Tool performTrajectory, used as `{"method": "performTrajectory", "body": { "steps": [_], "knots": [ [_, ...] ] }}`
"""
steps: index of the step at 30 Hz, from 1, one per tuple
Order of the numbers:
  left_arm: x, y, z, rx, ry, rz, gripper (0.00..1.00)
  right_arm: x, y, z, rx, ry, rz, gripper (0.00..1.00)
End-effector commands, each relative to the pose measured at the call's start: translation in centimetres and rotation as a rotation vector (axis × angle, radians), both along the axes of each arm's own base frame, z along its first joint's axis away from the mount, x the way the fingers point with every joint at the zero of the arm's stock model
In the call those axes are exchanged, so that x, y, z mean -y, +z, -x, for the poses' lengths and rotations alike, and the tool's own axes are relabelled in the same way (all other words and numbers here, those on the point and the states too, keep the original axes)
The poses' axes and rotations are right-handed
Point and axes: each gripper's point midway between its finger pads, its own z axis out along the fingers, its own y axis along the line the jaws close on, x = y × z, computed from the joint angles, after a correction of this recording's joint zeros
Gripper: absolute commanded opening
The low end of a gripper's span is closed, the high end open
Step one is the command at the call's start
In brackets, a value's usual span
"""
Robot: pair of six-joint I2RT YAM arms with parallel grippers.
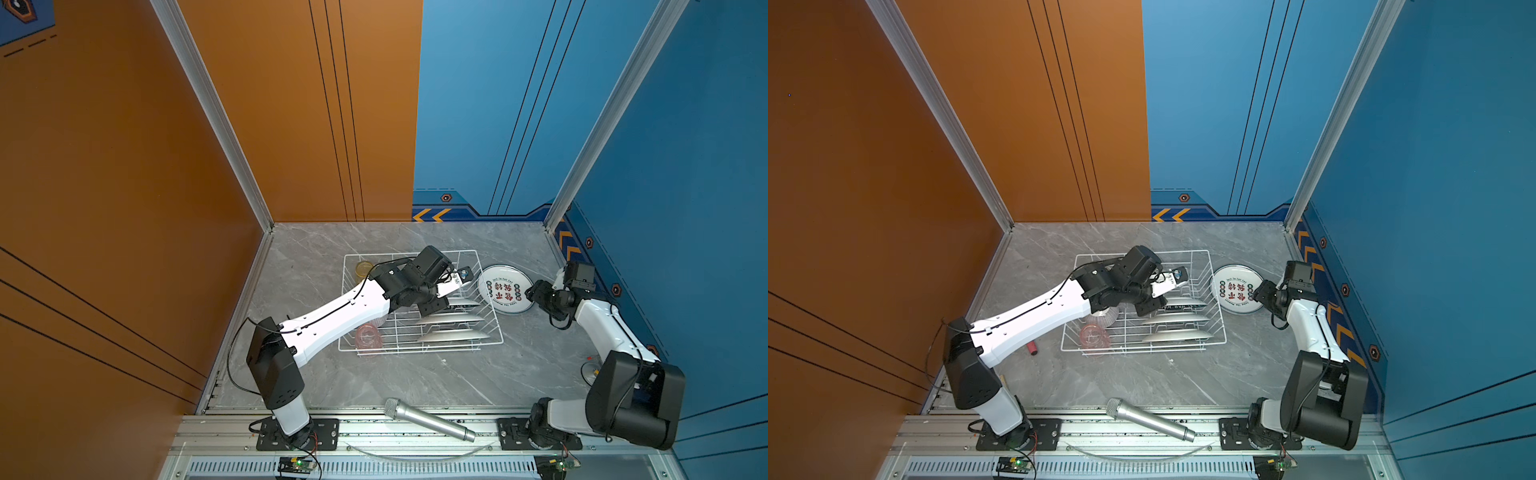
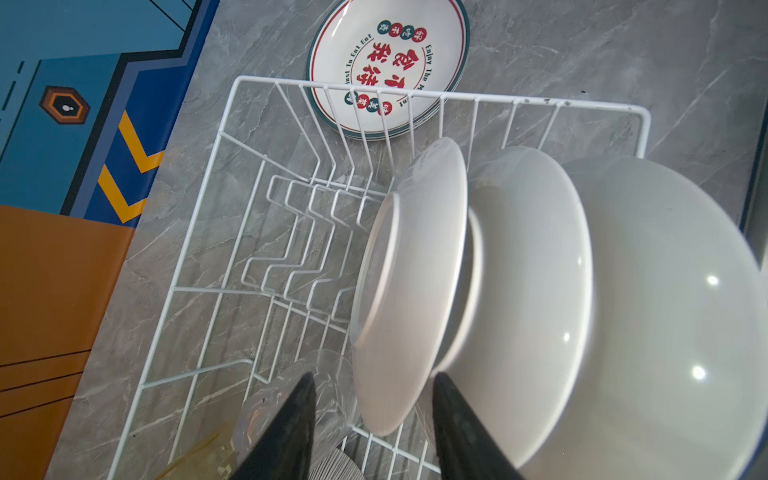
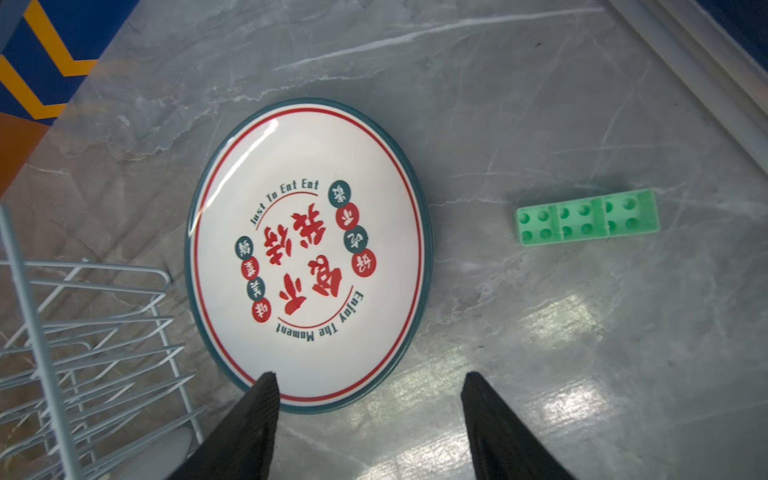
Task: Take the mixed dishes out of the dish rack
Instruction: 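Release the plate with the right gripper while left gripper grips the next plate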
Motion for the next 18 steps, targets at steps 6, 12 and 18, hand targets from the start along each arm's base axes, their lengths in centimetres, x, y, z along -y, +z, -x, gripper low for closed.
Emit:
{"method": "performTrajectory", "body": {
  "steps": [6, 12, 18],
  "knots": [
    [1.8, -1.6, 1.4, -0.037, -0.085, -0.074, 0.48, -1.6, 2.8, -0.2, 0.053, 0.051, 0.025, 0.69],
    [2.1, -2.8, 0.1, -0.008, -0.065, -0.140, 0.47, -1.9, 3.6, 0.0, 0.079, 0.057, 0.021, 0.69],
    [2.6, -3.7, -1.7, 0.050, -0.043, -0.205, 0.42, -2.0, 4.2, 0.2, 0.101, 0.056, 0.027, 0.70]
  ]
}}
